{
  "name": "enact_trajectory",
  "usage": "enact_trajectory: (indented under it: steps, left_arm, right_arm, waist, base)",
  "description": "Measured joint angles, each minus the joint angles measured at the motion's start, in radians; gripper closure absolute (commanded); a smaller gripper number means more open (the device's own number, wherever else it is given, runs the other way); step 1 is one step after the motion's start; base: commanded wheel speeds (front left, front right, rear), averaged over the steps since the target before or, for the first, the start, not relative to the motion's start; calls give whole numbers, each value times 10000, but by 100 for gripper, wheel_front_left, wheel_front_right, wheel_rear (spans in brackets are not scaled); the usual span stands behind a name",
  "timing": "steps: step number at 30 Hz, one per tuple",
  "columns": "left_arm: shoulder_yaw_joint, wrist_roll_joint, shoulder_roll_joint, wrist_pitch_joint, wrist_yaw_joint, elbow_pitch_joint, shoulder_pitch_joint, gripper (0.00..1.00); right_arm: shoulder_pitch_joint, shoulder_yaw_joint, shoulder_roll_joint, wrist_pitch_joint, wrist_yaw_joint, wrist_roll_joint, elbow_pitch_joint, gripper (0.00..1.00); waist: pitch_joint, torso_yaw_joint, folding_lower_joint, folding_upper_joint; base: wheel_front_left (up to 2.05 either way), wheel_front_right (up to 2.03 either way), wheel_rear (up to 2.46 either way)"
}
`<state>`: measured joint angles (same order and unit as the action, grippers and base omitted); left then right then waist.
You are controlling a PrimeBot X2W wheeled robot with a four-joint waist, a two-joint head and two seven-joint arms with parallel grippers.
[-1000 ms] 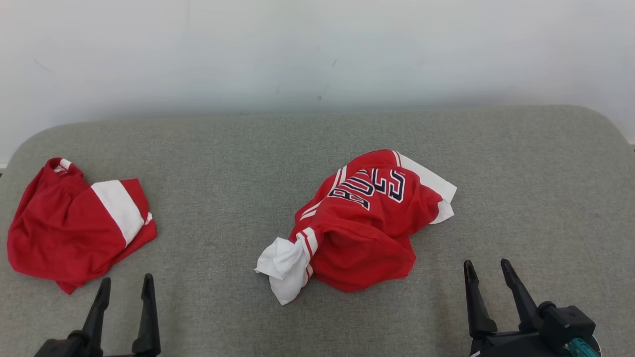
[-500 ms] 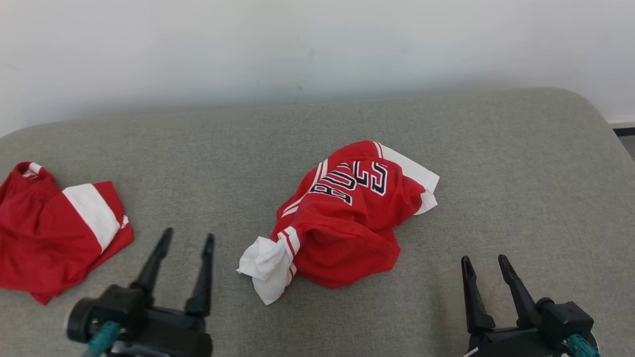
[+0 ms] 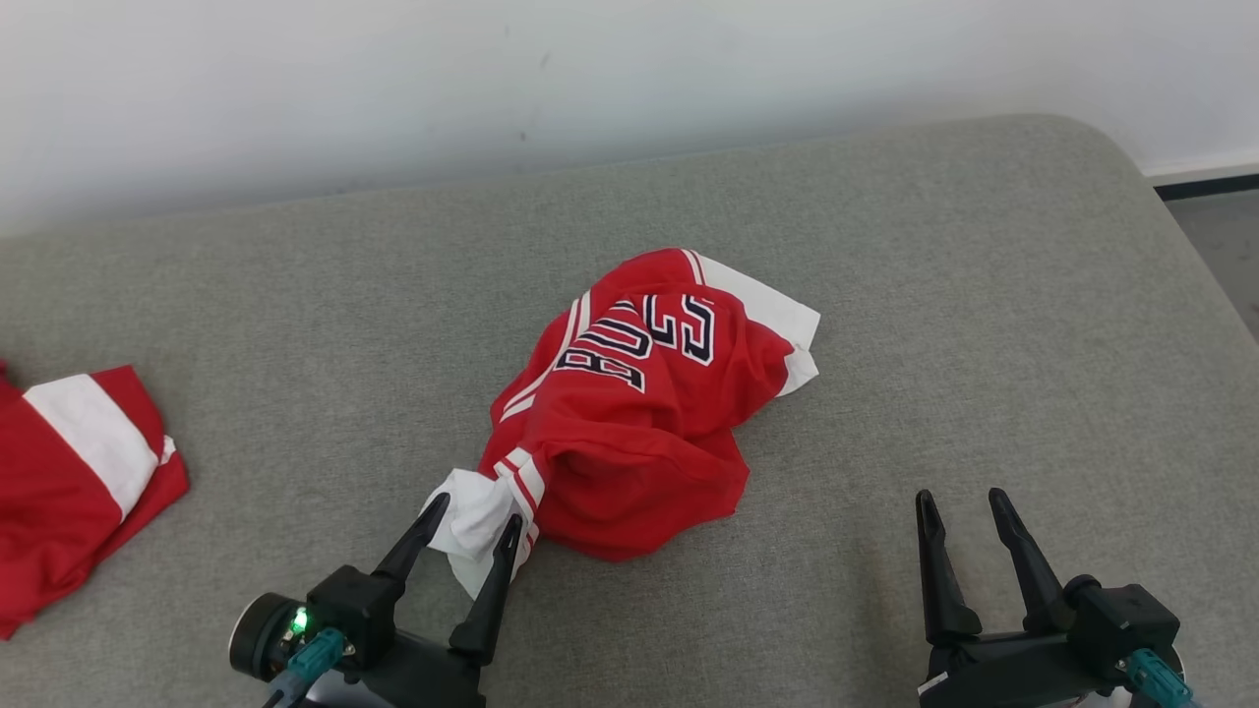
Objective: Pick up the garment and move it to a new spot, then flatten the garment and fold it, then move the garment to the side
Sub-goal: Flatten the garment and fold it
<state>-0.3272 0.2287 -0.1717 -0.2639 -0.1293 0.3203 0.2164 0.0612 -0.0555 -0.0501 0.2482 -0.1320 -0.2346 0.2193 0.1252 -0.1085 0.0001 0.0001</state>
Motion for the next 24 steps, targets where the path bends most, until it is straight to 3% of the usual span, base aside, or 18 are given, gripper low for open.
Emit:
enact_trajectory:
  steps: [1, 2, 8, 16, 24]
  left_arm:
    - [-19, 4, -6, 0, -2, 171, 82, 55]
    - [-36, 4, -10, 0, -2, 318, 153, 100]
    - [230, 15, -15, 0, 69, 456, 634, 100]
    - [773, -502, -456, 0, 412, -775, 755, 100]
    - [552, -844, -711, 88, 690, -1726, -454, 100]
  right_arm:
    - [4, 13, -2, 6, 0, 0, 8, 0]
    - [8, 13, -4, 23, 0, 0, 23, 0]
    - [12, 148, -6, 73, 0, 2, 67, 0]
    - [-121, 128, -2, 86, 0, -35, 171, 0]
    - [-221, 50, 0, 92, 0, -90, 215, 0]
  waist:
    - [34, -44, 0, 1]
    - [61, -84, 0, 0]
    - [68, -46, 0, 0]
    - [-147, 611, 0, 0]
    - [-368, 1445, -1, 0]
  base:
    - [0, 0, 0]
    - [0, 0, 0]
    - [0, 0, 0]
    - [0, 0, 0]
    - [0, 0, 0]
